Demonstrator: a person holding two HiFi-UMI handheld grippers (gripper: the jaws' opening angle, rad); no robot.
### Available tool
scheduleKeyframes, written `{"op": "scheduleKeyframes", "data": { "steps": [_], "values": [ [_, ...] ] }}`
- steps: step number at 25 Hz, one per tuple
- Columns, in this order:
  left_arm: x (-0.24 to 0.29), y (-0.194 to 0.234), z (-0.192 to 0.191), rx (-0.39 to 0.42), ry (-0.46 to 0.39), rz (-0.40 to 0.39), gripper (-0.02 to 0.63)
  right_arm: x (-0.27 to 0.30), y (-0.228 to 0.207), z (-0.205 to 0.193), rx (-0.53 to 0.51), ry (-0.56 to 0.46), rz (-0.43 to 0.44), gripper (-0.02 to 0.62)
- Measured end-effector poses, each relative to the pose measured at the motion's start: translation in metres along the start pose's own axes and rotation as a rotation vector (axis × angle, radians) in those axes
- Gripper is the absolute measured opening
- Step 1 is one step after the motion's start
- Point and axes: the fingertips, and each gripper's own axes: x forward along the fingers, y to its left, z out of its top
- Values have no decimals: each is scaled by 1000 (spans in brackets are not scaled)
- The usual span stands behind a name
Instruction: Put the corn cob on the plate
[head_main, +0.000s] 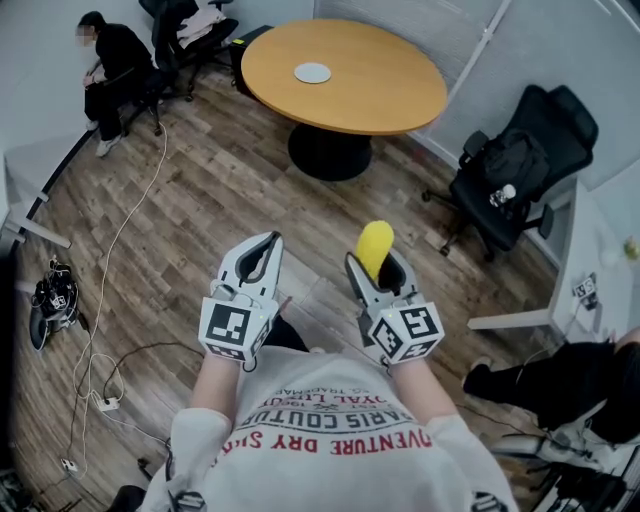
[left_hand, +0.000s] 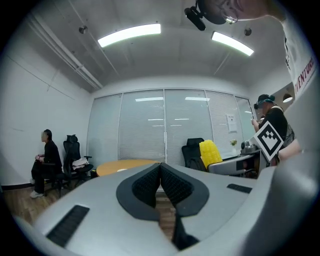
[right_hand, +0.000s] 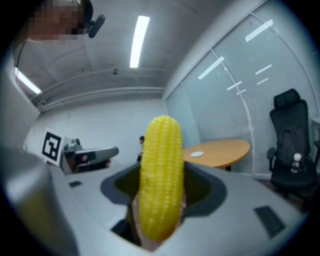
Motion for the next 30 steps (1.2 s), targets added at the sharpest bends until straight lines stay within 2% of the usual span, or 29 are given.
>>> {"op": "scheduleKeyframes", "data": {
  "steps": [9,23,30],
  "values": [
    [37,63,-4,-28,2,-2,35,70,-5,7,1,18,-14,267],
    [108,239,16,-59,-15,-29,35,246,13,40,19,17,-47,267],
    [117,294,2,-90,11,-13,35,299,17,42,50,24,-68,267]
  ]
}}
